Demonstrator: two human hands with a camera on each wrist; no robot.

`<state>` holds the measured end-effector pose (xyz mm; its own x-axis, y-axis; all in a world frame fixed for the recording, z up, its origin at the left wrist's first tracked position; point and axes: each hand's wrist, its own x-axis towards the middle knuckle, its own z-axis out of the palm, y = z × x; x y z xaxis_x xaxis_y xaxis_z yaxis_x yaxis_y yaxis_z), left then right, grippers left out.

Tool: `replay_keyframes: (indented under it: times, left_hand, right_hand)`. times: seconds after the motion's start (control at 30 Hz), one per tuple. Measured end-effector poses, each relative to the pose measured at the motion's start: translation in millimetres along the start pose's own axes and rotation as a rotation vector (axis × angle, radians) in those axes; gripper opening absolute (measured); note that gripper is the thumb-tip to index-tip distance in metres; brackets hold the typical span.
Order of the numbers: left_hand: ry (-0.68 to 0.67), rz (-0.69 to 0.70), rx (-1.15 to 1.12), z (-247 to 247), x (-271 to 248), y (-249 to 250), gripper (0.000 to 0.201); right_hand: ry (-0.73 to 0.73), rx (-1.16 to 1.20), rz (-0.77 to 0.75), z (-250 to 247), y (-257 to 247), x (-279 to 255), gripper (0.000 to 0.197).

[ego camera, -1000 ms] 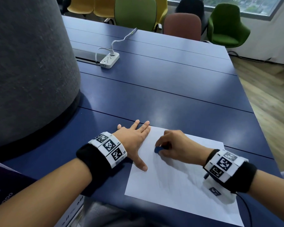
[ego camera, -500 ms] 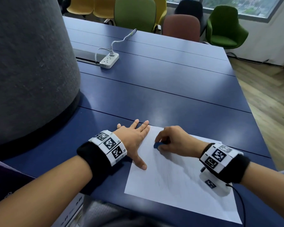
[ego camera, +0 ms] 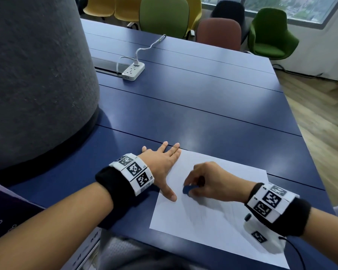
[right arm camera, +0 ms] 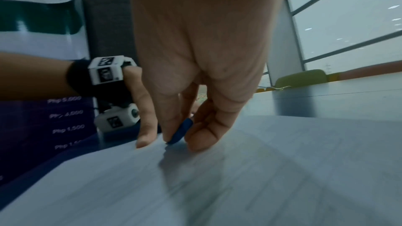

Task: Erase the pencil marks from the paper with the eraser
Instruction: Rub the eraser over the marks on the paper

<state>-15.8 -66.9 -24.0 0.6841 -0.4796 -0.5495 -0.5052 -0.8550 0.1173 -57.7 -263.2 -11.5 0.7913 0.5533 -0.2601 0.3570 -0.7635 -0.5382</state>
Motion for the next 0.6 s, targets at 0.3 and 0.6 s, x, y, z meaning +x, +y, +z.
replay_keyframes:
  times: [0.3, 0.6]
  left_hand:
    - [0.002, 0.001, 0.000, -0.7, 0.5, 0.5, 0.144]
    - [-0.003, 0.002, -0.004, -0.1, 1.7, -0.7, 0.145]
  right_hand:
    - [0.003, 0.083, 0.033, 2.6, 2.8, 0.7, 0.016]
    - [0.026, 0.107, 0.078, 2.3, 6.1, -0.7, 0.015]
